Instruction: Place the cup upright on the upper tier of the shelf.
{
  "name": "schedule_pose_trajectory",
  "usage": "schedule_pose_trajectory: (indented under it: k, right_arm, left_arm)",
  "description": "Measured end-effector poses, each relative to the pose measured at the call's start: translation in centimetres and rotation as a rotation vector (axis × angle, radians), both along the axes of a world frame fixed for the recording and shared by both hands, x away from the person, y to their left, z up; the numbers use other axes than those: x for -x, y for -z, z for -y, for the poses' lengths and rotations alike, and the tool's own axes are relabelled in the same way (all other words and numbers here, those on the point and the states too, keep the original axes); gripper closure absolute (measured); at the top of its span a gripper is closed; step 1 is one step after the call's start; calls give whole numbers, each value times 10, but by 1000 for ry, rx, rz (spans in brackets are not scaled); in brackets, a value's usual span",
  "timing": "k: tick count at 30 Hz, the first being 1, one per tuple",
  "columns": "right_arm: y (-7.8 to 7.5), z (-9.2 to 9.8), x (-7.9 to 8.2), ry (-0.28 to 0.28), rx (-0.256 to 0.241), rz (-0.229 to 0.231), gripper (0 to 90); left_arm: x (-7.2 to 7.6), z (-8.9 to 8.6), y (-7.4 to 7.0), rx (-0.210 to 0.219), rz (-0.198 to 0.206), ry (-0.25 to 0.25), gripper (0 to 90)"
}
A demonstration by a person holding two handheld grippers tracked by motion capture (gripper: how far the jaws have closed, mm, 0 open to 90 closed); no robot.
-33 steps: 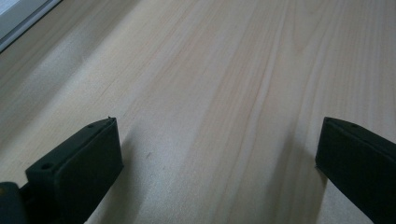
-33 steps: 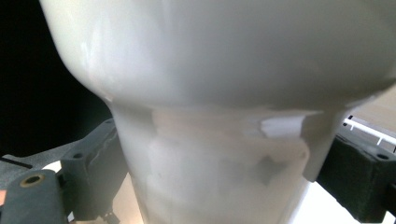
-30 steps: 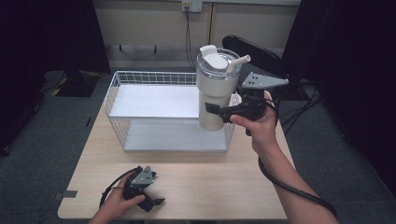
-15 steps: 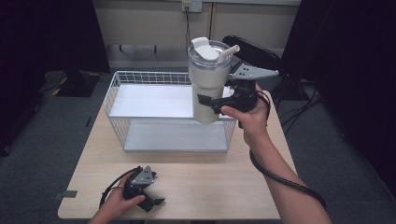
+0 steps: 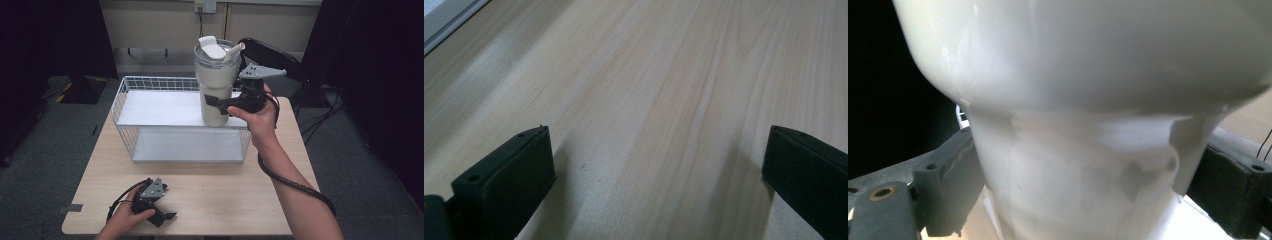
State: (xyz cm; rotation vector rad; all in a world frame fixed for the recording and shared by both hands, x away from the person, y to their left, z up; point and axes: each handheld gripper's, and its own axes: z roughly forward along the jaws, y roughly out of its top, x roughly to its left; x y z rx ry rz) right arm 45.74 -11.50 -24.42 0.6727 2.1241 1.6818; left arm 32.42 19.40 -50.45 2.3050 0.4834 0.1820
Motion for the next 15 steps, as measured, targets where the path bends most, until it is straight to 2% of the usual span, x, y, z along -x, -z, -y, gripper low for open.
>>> schedule_pose_trajectory:
  k: [6, 9, 12, 15]
  right_arm:
    - [1, -7, -10, 12, 5, 5, 102]
    - [4, -11, -14, 19, 18, 8, 102]
    - [8, -13, -19, 26, 5, -1, 102]
    - [10, -14, -23, 32, 13, 4, 102]
  left_arm:
    - [0, 0, 0, 0, 0, 0, 0]
    - [0, 0, 0, 1, 2, -2, 0]
    - [0, 0, 0, 1, 2, -2, 0]
    - [0, 0, 0, 1, 2, -2, 0]
